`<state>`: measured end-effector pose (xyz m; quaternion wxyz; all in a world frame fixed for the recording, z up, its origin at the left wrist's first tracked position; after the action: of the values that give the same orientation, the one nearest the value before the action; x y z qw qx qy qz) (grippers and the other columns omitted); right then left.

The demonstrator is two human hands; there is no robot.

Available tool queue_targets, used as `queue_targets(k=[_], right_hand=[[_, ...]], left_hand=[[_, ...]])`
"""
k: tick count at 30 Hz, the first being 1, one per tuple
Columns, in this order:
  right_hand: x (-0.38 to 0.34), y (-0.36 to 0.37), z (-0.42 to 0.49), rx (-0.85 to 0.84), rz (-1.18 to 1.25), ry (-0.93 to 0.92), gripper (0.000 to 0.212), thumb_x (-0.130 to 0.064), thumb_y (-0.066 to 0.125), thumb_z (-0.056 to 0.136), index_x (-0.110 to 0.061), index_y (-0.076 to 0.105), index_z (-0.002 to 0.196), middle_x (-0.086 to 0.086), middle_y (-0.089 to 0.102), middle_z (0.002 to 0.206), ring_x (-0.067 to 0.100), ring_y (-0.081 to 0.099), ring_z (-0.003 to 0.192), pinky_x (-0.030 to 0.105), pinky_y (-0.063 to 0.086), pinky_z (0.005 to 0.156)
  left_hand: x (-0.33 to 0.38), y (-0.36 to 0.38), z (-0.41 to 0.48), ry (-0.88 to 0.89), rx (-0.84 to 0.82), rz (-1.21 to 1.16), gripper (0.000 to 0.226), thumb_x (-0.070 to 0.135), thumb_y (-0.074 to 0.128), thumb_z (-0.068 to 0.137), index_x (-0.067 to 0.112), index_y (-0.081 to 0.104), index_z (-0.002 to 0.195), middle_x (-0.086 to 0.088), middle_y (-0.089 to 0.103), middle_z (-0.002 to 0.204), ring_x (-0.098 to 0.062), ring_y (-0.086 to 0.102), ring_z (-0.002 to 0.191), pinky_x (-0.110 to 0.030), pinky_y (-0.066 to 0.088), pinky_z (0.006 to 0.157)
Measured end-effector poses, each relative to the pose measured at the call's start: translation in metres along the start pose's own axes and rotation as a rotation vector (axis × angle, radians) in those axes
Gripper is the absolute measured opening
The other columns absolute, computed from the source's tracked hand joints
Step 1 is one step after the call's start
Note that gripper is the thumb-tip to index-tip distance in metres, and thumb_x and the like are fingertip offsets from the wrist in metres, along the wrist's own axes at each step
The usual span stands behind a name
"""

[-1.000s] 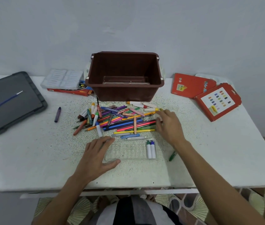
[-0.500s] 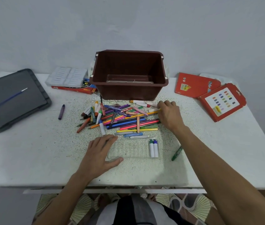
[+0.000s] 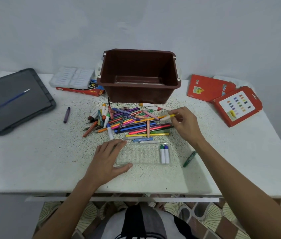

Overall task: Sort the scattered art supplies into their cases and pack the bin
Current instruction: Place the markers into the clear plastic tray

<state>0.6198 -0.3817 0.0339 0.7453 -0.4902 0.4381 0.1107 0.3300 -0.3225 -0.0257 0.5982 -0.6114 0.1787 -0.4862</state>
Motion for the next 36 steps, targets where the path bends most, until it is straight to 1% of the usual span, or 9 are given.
queue_targets(k=[3,7,12,17,21,26,30,33,36], right_hand=[[-0.007,-0.002,-0.021,-0.050,0.128,0.042,0.018,-0.003,0.064,0.092,-0.015,0.071,0.104,0.000,0.066,0.101,0.007,0.064,0.088,0.016,0.052,0.073],[-0.015,0.004,-0.043,-0.180,0.155,0.063,0.015,-0.002,0.066,0.089,-0.015,0.063,0.097,0.000,0.066,0.093,0.012,0.065,0.084,0.022,0.055,0.075],[-0.018,0.022,-0.063,-0.404,0.024,0.022,0.014,-0.003,0.065,0.089,-0.017,0.064,0.090,0.000,0.067,0.088,0.015,0.065,0.082,0.032,0.057,0.076],[-0.028,0.037,-0.071,-0.533,-0.134,-0.085,0.017,-0.003,0.064,0.088,-0.018,0.068,0.095,-0.004,0.068,0.087,0.009,0.064,0.080,0.031,0.056,0.075],[-0.035,0.041,-0.070,-0.501,-0.195,-0.125,0.016,-0.003,0.064,0.088,-0.015,0.071,0.097,0.001,0.069,0.089,0.014,0.064,0.079,0.030,0.055,0.072],[-0.043,0.052,-0.080,-0.430,-0.288,-0.237,0.015,-0.008,0.065,0.089,-0.007,0.071,0.103,0.003,0.061,0.091,0.014,0.054,0.075,0.024,0.045,0.071],[-0.040,0.055,-0.087,-0.348,-0.329,-0.278,0.019,-0.009,0.065,0.091,-0.003,0.071,0.107,0.006,0.057,0.096,0.012,0.050,0.078,0.018,0.038,0.075],[-0.040,0.056,-0.091,-0.316,-0.348,-0.296,0.018,-0.006,0.066,0.089,-0.001,0.072,0.104,0.009,0.059,0.094,0.020,0.058,0.078,0.022,0.045,0.074],[-0.042,0.057,-0.096,-0.273,-0.347,-0.316,0.011,-0.003,0.068,0.086,0.002,0.074,0.095,0.009,0.058,0.089,0.023,0.059,0.073,0.026,0.050,0.068]], left_hand=[[-0.002,0.001,-0.001,-0.003,-0.007,0.001,0.076,0.073,0.047,0.086,0.023,0.045,0.143,0.005,0.047,0.139,-0.017,0.043,0.123,-0.033,0.030,0.101],[-0.001,0.001,-0.001,0.003,0.001,0.006,0.076,0.072,0.047,0.086,0.022,0.045,0.143,0.005,0.046,0.139,-0.018,0.044,0.123,-0.035,0.033,0.100],[-0.001,0.001,-0.001,-0.005,-0.004,0.011,0.078,0.073,0.045,0.086,0.023,0.040,0.146,0.004,0.046,0.140,-0.018,0.043,0.123,-0.037,0.034,0.100],[0.002,-0.001,-0.001,0.016,0.001,0.034,0.065,0.071,0.045,0.087,0.031,0.047,0.138,0.003,0.046,0.137,-0.020,0.044,0.120,-0.040,0.036,0.097],[0.001,0.000,-0.001,0.014,-0.006,0.071,0.072,0.071,0.042,0.088,0.028,0.041,0.146,0.000,0.047,0.138,-0.022,0.044,0.120,-0.041,0.038,0.097],[0.001,0.002,-0.002,0.015,-0.016,0.063,0.062,0.070,0.044,0.088,0.033,0.050,0.138,0.000,0.046,0.139,-0.024,0.045,0.122,-0.044,0.038,0.098],[0.000,0.002,-0.002,0.006,-0.023,0.066,0.065,0.070,0.043,0.088,0.034,0.049,0.141,0.001,0.045,0.141,-0.023,0.043,0.124,-0.044,0.037,0.099],[0.001,0.001,-0.002,0.010,-0.020,0.078,0.065,0.069,0.043,0.088,0.033,0.049,0.142,0.000,0.045,0.140,-0.022,0.042,0.125,-0.044,0.037,0.100],[0.002,0.001,-0.003,0.014,-0.013,0.082,0.065,0.069,0.044,0.088,0.032,0.050,0.142,-0.001,0.046,0.139,-0.023,0.042,0.123,-0.045,0.038,0.098]])
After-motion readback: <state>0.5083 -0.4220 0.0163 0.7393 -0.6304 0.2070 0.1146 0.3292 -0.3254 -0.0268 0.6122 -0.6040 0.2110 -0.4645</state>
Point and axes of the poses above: each hand's wrist, its own z-axis towards the middle knuckle, its own y-axis out of the palm, x = y × z, the point moved 8 cm from there along z, towards the middle knuckle
